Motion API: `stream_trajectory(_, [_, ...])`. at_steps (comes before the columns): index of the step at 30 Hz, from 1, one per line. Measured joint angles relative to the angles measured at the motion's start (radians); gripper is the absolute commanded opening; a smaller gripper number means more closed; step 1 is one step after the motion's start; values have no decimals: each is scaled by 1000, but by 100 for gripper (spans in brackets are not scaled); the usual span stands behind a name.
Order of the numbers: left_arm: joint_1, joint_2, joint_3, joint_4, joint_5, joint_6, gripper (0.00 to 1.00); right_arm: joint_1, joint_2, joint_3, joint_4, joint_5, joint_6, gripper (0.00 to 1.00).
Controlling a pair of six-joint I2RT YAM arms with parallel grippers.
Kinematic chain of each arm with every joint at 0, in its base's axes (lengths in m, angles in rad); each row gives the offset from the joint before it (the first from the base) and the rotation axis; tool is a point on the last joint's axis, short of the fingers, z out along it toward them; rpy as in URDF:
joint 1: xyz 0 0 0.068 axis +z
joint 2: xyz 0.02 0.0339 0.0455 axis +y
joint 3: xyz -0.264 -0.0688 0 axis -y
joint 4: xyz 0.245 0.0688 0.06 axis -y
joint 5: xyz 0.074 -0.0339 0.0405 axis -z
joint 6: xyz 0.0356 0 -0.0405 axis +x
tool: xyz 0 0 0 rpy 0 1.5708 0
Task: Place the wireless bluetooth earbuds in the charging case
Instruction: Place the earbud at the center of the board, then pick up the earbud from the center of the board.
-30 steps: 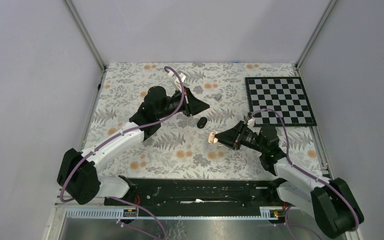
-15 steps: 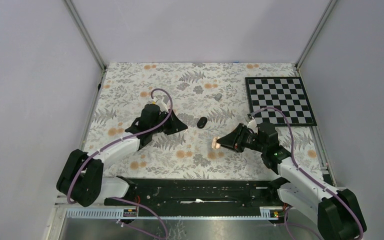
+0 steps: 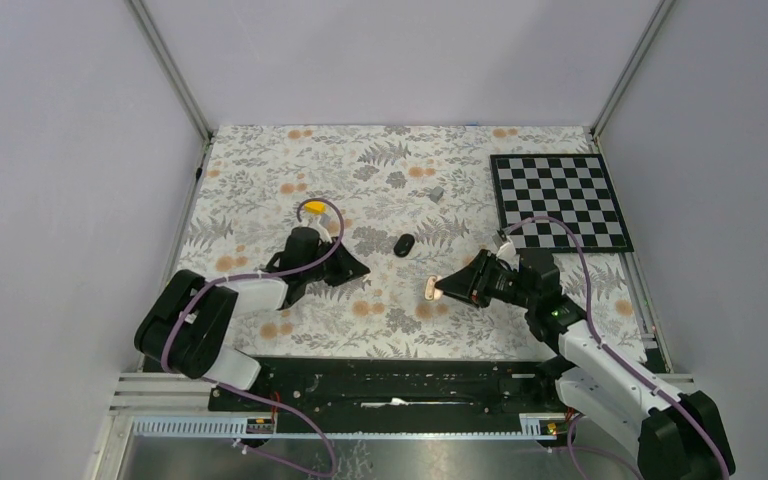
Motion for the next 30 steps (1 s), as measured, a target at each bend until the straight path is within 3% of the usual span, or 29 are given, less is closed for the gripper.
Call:
stream_trajectory(6, [2, 31, -25, 61, -13, -40, 23, 0, -10, -9, -5, -1, 0, 0])
stream_trajectory(13, [2, 31, -25, 11, -93, -27, 46, 0, -14, -13, -5, -2, 0, 0])
stream_trajectory(17, [2, 1, -21, -48, -145, -8, 47, 0, -14, -15, -5, -2, 0, 0])
stream_trajectory(24, [-5, -181, 16, -286, -300, 76, 47, 0, -14, -15, -5, -3, 0, 0])
stream_trajectory(30, [-108, -227, 198, -496, -472, 174, 51, 0, -6, -15, -4, -3, 0, 0])
